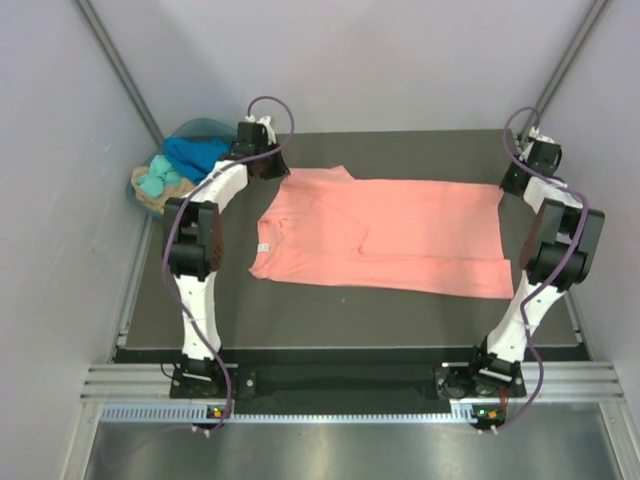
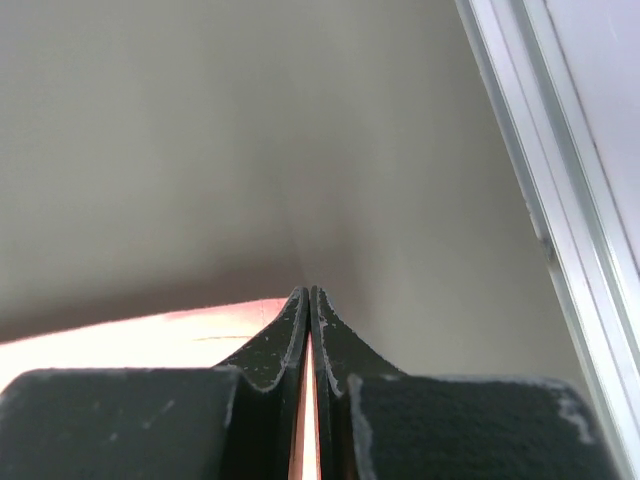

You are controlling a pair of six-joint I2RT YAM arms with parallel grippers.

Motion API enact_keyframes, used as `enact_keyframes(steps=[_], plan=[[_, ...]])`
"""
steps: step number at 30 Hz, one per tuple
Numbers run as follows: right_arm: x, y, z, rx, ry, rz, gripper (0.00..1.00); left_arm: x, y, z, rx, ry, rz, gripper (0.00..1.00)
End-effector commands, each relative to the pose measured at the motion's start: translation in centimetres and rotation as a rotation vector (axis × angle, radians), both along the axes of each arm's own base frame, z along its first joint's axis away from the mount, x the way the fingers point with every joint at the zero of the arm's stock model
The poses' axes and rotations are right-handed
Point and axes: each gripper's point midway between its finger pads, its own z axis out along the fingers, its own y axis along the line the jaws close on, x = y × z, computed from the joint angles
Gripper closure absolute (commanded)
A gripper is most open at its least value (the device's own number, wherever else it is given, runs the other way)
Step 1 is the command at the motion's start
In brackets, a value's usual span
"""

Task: Fold and stack the t-shirts
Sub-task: Fold the tshirt

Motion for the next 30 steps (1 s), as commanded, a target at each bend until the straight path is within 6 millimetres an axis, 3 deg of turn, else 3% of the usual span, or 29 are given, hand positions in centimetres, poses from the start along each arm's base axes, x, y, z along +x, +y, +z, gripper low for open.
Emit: enact_keyframes(steps=[1,10,19,30], plan=[[0.2,-2.3,4.8,-0.047,-0.118,-0.103,1.0,-0.1,1.0,5.4,0.036,-0.136,0.009,1.0],[-2.7,-1.5,4.3,0.0,-0.074,-0.143,1.0,-3.5,1.6,6.6,0.038,-0.135,0.02,1.0],[-7.2,-1.2,1.4,0.036,0.042,-0.237,1.0,-8.0,2.5,4.0,0.062,-0.021,0.046,1.0],[-11.1,-1.4,1.0,0.041,0.099,-0.305,1.0,-12.9,3.1,2.2,0.099,0.1,0.069,1.0]])
